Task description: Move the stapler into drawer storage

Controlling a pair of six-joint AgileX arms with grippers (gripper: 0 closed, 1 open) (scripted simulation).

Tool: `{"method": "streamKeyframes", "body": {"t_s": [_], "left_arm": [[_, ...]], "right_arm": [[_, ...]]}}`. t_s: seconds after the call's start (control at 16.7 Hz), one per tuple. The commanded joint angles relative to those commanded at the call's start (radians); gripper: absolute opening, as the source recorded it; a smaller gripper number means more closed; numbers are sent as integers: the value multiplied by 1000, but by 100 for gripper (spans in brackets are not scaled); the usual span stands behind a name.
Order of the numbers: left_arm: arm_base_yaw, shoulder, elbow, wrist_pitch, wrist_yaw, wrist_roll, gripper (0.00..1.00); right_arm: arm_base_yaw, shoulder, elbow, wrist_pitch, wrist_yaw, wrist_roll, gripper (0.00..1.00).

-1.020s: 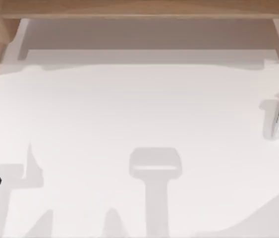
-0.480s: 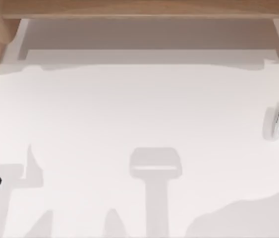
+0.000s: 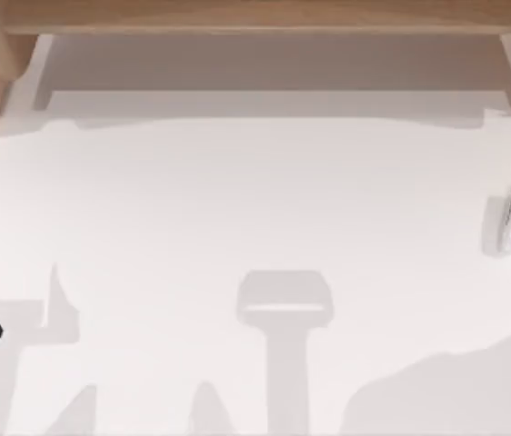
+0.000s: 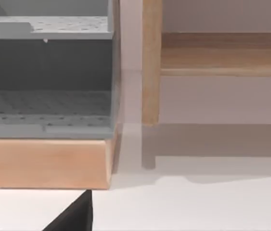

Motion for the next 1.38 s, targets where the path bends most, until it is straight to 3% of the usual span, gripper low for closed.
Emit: {"method": "streamKeyframes", "body": {"t_s": [0.24, 1.02, 1.38], "left_arm": [[0, 0, 0, 0, 0, 0, 100], [0, 0, 0, 0, 0, 0, 100], [0, 0, 0, 0, 0, 0, 100]], "right_arm": [[2, 5, 11, -6, 2, 0, 100], [2, 5, 11, -6, 2, 0, 2], [2, 5, 11, -6, 2, 0, 0]]}}
